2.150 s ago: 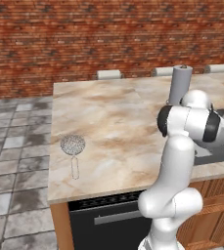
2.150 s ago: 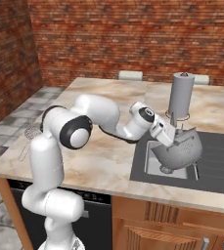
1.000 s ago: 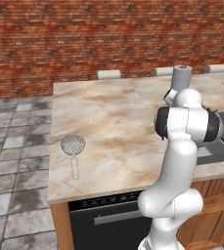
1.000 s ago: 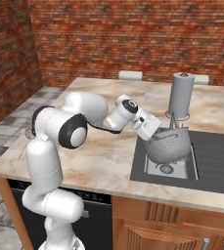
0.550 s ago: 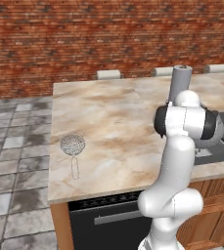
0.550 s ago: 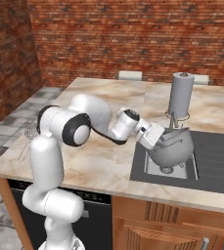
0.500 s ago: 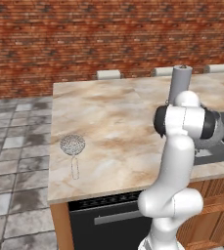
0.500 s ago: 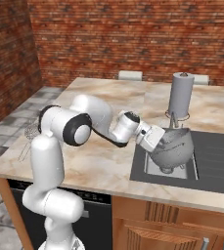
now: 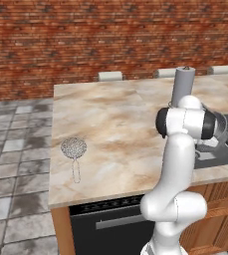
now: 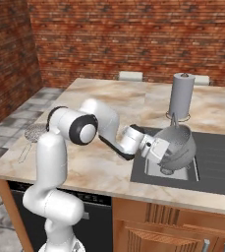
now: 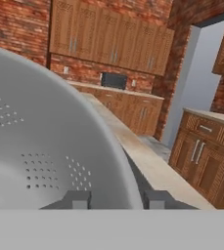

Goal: Pick the colander and strainer and place them in the sink. Then turn on the water.

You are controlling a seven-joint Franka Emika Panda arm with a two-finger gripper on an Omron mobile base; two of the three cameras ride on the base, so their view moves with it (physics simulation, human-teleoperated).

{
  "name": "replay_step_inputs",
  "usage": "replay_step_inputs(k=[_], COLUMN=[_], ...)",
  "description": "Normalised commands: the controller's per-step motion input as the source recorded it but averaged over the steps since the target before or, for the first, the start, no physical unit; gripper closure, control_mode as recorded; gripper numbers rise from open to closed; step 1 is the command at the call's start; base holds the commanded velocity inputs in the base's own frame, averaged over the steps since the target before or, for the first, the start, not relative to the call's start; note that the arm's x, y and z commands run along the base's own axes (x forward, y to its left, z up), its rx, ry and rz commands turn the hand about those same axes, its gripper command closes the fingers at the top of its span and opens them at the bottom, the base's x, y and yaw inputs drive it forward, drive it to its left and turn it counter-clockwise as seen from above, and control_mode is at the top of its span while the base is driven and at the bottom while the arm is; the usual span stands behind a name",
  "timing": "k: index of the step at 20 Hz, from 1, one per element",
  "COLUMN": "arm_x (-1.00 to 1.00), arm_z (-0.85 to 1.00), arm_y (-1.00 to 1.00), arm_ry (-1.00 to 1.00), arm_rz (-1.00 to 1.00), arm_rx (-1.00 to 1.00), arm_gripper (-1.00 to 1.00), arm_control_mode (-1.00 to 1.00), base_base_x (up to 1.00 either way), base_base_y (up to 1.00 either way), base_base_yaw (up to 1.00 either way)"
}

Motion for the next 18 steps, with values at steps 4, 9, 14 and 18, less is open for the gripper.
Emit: replay_step_inputs(k=[4,9,14,18], arm_x=[0.0,0.0,-0.41,-1.0], arm_z=[0.25,1.0,1.0,0.75], arm_y=[0.0,0.0,0.0,0.0], arm_ry=[-0.01,-0.07,0.0,0.0], arm_rz=[-0.01,-0.1,-0.02,0.0], arm_rx=[0.0,0.0,0.04,0.02], arm_gripper=[-1.0,-1.0,-1.0,-1.0], arm_control_mode=[-1.0,-1.0,-1.0,-1.0], base_base_x=[0.0,0.0,0.0,0.0], base_base_y=[0.0,0.0,0.0,0.0], base_base_yaw=[0.0,0.0,0.0,0.0])
